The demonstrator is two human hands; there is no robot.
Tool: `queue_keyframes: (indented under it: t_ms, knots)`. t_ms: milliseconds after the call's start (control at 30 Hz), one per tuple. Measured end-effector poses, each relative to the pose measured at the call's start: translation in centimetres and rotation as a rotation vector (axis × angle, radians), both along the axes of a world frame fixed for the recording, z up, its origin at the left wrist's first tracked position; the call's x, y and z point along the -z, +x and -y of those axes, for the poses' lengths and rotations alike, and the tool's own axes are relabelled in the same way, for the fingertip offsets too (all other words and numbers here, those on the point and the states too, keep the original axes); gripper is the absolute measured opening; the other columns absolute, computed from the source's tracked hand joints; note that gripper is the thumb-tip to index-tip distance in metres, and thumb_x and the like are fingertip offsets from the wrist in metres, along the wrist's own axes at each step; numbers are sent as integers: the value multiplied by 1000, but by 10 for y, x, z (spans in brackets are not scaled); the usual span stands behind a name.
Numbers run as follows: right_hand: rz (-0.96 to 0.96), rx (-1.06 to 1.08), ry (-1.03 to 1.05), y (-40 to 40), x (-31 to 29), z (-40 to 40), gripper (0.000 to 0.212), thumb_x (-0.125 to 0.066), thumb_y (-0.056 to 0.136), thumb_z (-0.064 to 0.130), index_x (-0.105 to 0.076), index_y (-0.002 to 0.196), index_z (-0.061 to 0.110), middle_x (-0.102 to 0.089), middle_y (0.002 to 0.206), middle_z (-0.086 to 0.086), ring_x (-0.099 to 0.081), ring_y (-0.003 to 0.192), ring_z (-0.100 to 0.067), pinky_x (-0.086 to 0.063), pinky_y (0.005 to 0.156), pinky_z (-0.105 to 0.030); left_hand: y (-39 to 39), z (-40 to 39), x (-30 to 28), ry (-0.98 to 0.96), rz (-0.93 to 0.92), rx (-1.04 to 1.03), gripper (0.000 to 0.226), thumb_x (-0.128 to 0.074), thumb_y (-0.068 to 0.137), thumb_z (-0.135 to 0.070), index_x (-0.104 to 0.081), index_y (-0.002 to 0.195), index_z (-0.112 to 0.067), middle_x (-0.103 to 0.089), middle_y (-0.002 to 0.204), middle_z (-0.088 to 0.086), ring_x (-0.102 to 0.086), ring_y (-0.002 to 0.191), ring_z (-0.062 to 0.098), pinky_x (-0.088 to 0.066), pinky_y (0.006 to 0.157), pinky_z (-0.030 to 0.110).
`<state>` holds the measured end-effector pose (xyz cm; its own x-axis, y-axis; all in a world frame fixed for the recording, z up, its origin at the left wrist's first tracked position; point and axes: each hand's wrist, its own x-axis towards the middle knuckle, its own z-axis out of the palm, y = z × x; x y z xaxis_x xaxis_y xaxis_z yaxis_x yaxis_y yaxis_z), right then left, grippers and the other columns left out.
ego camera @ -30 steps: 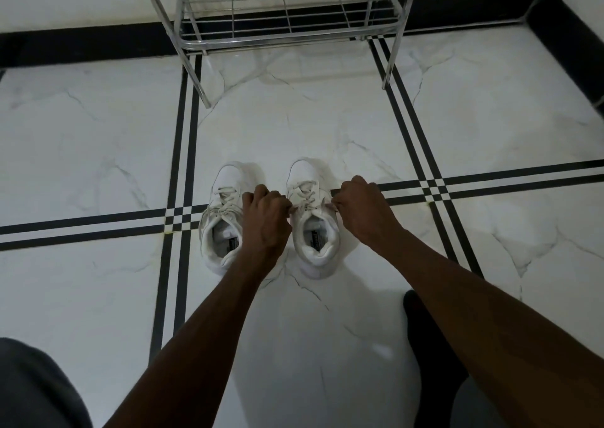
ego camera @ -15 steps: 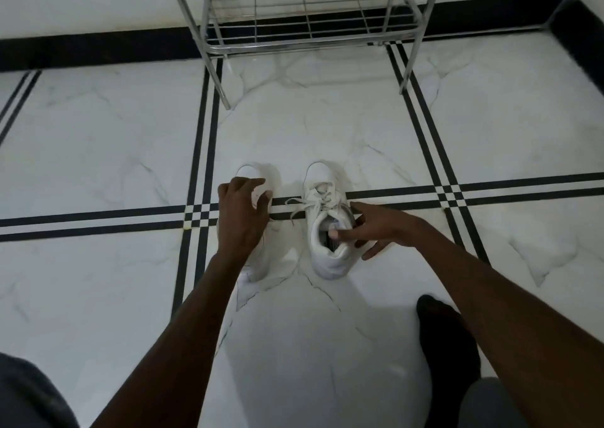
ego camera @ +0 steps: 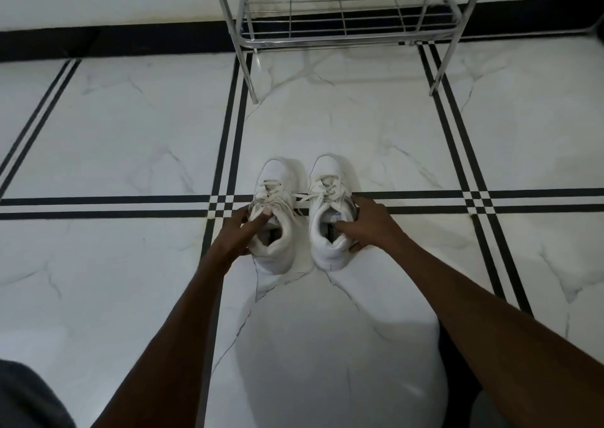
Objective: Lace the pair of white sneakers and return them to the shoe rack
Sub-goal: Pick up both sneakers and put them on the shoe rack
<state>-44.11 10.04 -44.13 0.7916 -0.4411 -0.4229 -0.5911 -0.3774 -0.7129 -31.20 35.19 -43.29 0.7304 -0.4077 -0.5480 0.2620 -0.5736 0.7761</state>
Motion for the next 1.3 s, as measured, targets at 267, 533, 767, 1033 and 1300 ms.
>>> queue_keyframes:
  t_ms: [267, 533, 767, 1033, 1300]
  knots:
    - [17, 10, -164, -2, 2, -2, 43, -75, 75, 42, -68, 107, 14, -75, 101, -8, -69, 96, -26, -56, 81, -36, -10, 18, 5, -18, 69, 37, 67, -80, 80, -26, -53, 141, -20, -61, 126, 3, -68, 107, 26, -66, 71, 47]
    - [103, 89, -169, -14, -4, 15, 34, -75, 73, 36, -71, 102, 20, -76, 88, -2, -70, 83, -20, -56, 73, -33, -21, 46, 4, 31, 280, 12, 52, -65, 70, -40, -67, 118, -20, -70, 98, -5, -71, 92, 26, -62, 75, 57]
    - [244, 142, -182, -8, -26, 52, 47, -77, 75, 35, -67, 121, 27, -76, 96, 2, -72, 86, -17, -60, 76, -34, -17, 89, -20, -42, 417, -2, 70, -59, 71, -53, -61, 134, -24, -70, 116, 1, -72, 94, 24, -62, 80, 53]
    - [234, 171, -121, -5, -121, 77, 55, -77, 77, 31, -63, 130, 28, -75, 102, 1, -70, 92, -18, -60, 80, -37, -19, 116, -110, -35, 344, -69, 71, -63, 72, -52, -58, 139, -28, -70, 118, 1, -75, 86, 26, -62, 74, 58]
    - [159, 188, -34, -18, -283, 105, 69, -76, 73, 39, -57, 138, 28, -74, 107, 2, -72, 91, -18, -62, 75, -41, -32, 147, -281, 2, 284, -71, 75, -63, 73, -53, -55, 143, -27, -67, 122, -1, -70, 98, 25, -62, 77, 55]
